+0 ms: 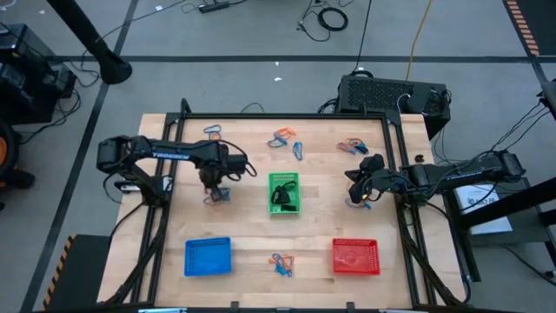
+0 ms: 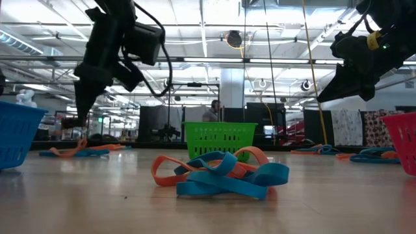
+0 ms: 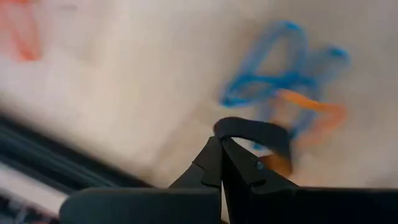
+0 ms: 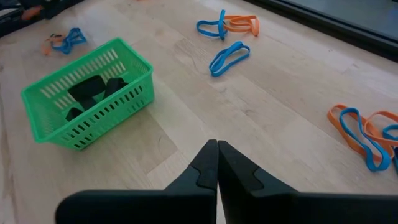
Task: Sort rubber bands into baskets
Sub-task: Put the black rubber band into the green bin
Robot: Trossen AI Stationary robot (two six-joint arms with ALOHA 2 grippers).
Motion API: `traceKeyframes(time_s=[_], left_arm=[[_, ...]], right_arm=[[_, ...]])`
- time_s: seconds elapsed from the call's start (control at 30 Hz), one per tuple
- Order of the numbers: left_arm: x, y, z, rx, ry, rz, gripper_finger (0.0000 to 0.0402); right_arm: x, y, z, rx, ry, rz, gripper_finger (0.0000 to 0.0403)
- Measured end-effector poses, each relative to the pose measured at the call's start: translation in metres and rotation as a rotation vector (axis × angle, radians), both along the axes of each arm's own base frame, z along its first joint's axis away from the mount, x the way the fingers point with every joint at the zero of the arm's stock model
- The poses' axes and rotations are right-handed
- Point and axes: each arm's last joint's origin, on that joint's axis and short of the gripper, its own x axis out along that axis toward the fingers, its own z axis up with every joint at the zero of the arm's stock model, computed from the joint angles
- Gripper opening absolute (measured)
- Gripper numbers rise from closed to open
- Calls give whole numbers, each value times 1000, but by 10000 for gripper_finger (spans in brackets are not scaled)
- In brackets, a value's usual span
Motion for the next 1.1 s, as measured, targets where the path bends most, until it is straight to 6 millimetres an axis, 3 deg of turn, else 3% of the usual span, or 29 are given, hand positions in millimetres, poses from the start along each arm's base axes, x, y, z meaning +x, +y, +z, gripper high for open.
traceKeyframes(time_s=[0.23,0.5,0.6,0.7,0.83,0.97,1.1], left_arm=[[0,-2,0,-50,3,-27,1],[1,-2,-1,48,-2,-7,1],[2,-3,-1,-38,-8,-42,1],[2,-3,0,32,-13,-17,1],[2,-5,2,-25,-8,-51,1],[9,-2,7,20,-66,-58,1],[29,-1,9,10,-290,-65,1]], right_arm=[[0,0,0,6,-3,-3,0],[0,0,0,5,-2,-2,0],[0,0,0,6,-2,-3,0],[0,0,0,3,0,0,0],[0,0,0,3,-1,-1,0],[0,0,0,3,-1,-1,0],[0,0,0,2,0,0,0]])
